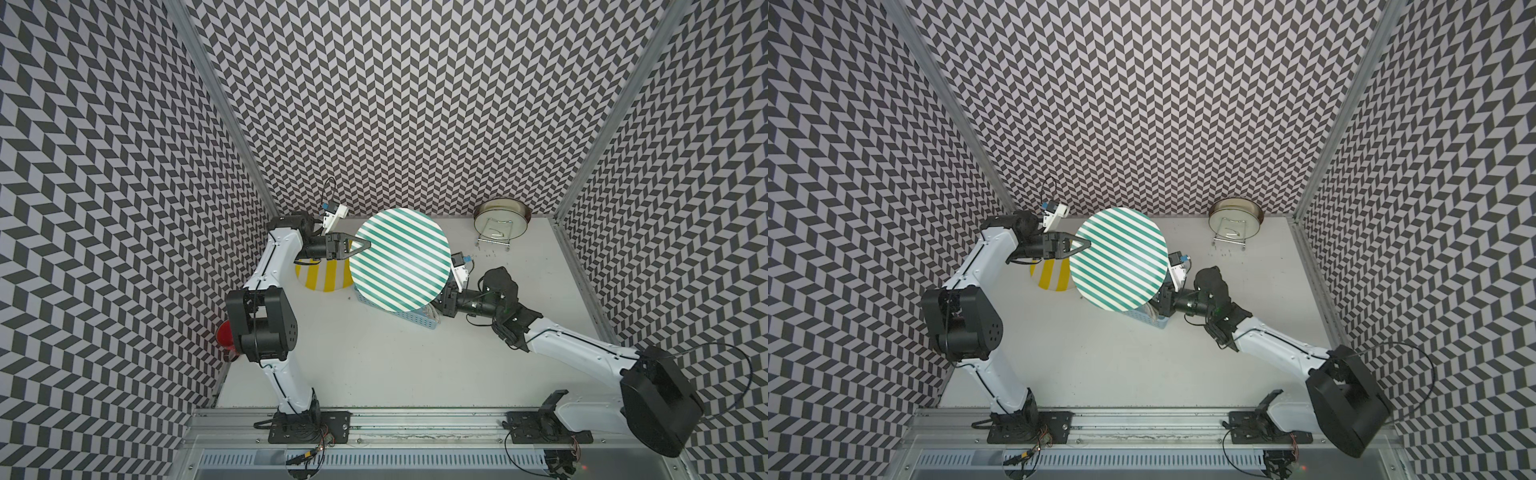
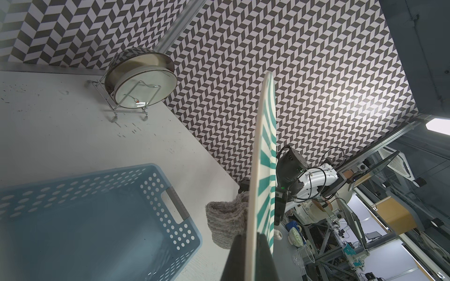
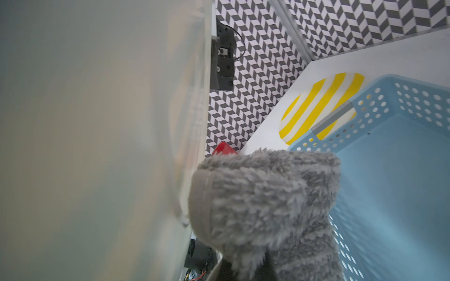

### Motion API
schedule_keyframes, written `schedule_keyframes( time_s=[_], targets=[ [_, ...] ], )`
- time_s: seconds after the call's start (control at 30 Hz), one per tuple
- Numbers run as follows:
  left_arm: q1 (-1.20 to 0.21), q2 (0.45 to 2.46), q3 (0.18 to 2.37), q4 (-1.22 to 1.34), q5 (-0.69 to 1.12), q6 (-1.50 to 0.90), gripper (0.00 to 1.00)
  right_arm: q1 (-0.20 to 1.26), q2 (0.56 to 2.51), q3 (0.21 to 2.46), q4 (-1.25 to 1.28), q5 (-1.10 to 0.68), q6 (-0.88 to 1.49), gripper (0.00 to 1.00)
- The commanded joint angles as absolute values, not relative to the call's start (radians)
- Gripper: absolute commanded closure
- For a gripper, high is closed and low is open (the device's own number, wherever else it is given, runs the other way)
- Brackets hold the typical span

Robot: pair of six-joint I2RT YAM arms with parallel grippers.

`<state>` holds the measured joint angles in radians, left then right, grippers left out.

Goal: Wipe the wet plate dry
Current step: Wipe the plate with towel.

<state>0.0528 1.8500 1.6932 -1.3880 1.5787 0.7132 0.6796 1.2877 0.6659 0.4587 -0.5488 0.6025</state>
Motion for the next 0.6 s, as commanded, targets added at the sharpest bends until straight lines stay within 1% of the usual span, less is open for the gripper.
schedule_keyframes(
  time_s=[0.0, 0.13, 0.27, 0.43, 0.57],
  targets=[
    [0.064, 1.867, 1.704, -1.356, 1.689, 0.743, 1.00, 0.753, 1.196, 0.631, 0.663, -0.365, 0.510, 1.00],
    [0.064, 1.863, 1.696, -1.355, 1.689, 0.740, 1.00, 0.807, 1.183, 0.591, 0.700, -0.203, 0.466, 1.00],
    [0.064, 1.859, 1.683, -1.354, 1.689, 0.735, 1.00, 0.859, 1.240, 0.611, 0.700, -0.099, 0.400, 1.00],
    [0.064, 1.859, 1.675, -1.356, 1.689, 0.732, 1.00, 0.977, 1.311, 0.656, 0.703, 0.122, 0.268, 1.00],
    [0.066, 1.863, 1.680, -1.355, 1.689, 0.732, 1.00, 1.067, 1.331, 0.639, 0.787, 0.309, 0.173, 1.00]
  ],
)
